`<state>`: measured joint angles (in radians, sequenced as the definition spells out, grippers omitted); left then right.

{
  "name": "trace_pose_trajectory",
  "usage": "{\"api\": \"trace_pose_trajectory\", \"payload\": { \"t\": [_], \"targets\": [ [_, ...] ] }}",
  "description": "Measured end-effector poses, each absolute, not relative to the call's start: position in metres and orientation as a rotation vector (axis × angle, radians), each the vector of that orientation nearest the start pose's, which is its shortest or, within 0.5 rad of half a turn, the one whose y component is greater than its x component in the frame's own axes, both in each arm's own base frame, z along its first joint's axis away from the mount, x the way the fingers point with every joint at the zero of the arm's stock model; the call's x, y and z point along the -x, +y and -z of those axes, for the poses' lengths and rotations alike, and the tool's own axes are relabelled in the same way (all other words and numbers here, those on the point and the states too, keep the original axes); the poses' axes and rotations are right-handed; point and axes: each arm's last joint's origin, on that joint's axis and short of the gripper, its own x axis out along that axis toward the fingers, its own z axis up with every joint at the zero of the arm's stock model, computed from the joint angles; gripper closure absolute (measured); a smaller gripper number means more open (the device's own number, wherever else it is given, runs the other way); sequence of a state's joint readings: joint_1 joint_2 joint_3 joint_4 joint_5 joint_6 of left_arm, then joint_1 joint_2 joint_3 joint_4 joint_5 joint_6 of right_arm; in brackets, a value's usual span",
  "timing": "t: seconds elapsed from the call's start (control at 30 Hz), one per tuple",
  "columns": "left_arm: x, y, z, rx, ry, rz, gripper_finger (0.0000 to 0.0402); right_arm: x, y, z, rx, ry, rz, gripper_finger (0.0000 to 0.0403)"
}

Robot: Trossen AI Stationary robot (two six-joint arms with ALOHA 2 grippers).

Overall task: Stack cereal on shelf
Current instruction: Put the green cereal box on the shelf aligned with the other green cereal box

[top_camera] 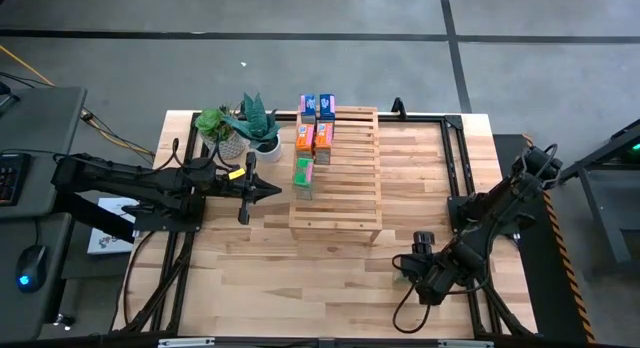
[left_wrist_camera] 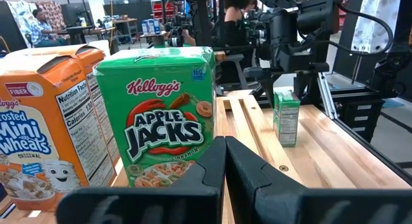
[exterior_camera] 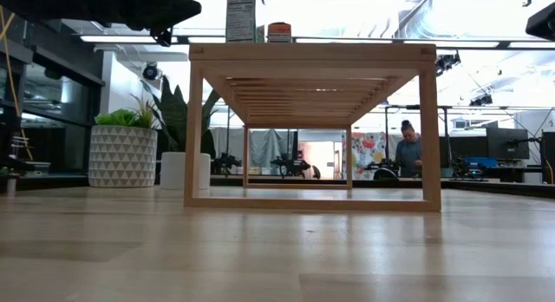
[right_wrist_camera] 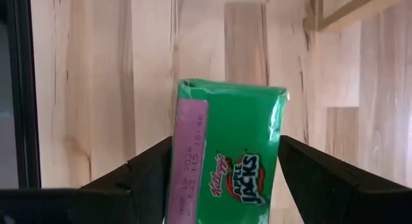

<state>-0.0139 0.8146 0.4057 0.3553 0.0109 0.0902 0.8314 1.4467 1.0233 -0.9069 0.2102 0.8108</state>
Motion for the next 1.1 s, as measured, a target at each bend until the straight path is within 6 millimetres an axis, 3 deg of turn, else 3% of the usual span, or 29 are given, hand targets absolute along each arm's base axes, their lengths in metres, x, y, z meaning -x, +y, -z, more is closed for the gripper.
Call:
{"api": "trace_pose_trajectory", "payload": {
  "t": [0.53,0.87,1.0,1.1],
  "targets": [
    [-0.184,-0.003,-0.246,-0.083,0.069,0.028,0.0401,-0.178,0.187,-0.226,-0.128,1.260,0.040,0.0148],
    [-0.184,-0.003,-0.247,-0.083,0.067,0.027,0.0401,-0.179,0.188,-0.228,-0.150,1.260,0.052,0.0255],
    [-0.184,-0.003,-0.247,-0.083,0.066,0.027,0.0401,-0.184,0.193,-0.243,-0.140,1.224,-0.006,0.0285],
    [-0.184,-0.003,-0.247,-0.083,0.063,0.027,0.0401,-0.191,0.196,-0.266,-0.126,1.165,-0.054,0.0290]
  ]
}}
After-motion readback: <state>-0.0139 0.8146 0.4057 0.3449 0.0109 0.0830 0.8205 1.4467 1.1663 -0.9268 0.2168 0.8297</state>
